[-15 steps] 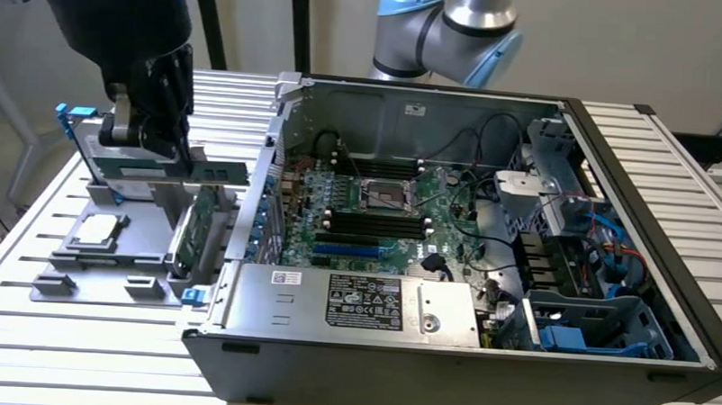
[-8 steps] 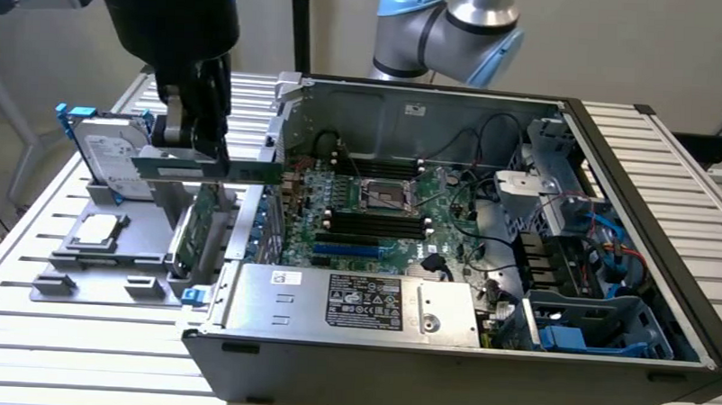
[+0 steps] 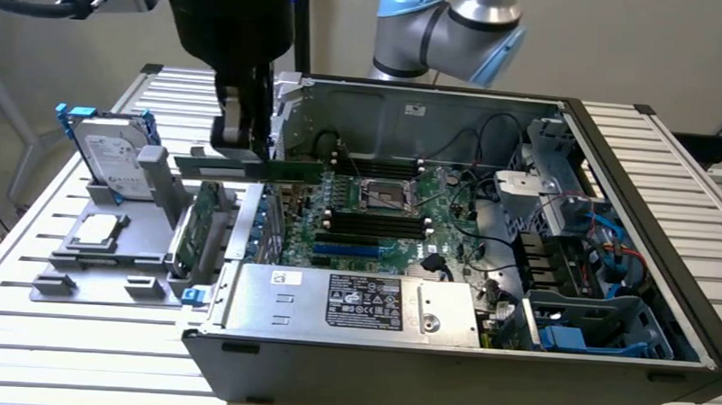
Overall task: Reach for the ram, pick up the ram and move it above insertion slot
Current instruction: 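Pick up the ram and move it above insertion slot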
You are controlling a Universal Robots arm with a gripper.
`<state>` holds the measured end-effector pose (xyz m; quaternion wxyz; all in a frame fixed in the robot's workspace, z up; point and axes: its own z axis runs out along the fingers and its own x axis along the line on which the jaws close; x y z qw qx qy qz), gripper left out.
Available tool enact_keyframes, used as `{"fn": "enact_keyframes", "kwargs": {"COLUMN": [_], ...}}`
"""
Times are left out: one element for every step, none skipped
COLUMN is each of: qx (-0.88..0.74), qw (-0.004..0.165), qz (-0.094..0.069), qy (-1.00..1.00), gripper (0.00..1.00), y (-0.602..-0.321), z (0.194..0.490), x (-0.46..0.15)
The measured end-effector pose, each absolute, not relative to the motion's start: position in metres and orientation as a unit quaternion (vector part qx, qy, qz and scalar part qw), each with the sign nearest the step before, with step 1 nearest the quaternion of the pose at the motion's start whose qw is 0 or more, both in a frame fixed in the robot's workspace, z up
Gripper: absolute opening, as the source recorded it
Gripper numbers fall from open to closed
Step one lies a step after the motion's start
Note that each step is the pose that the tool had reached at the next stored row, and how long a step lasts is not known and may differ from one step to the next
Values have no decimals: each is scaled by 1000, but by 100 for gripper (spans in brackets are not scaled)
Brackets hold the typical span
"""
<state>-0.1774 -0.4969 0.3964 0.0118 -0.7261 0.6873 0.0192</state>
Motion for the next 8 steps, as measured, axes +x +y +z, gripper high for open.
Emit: {"fn": "enact_keyframes", "kwargs": {"qx": [-726,-726,-726,-726,-726,-726,-726,-726], "qw": [12,12,12,12,12,12,12,12], "qz": [19,19,19,19,19,19,19,19], "qy": [687,687,687,687,687,687,687,687], "gripper": [14,14,14,14,14,14,14,14], "y": [-496,-495,-494,-492,-491,-489,-487,-485], "z": [396,396,395,395,394,394,393,393], "x": [-173,-168,-164,-159,-155,-151,-146,-142]}}
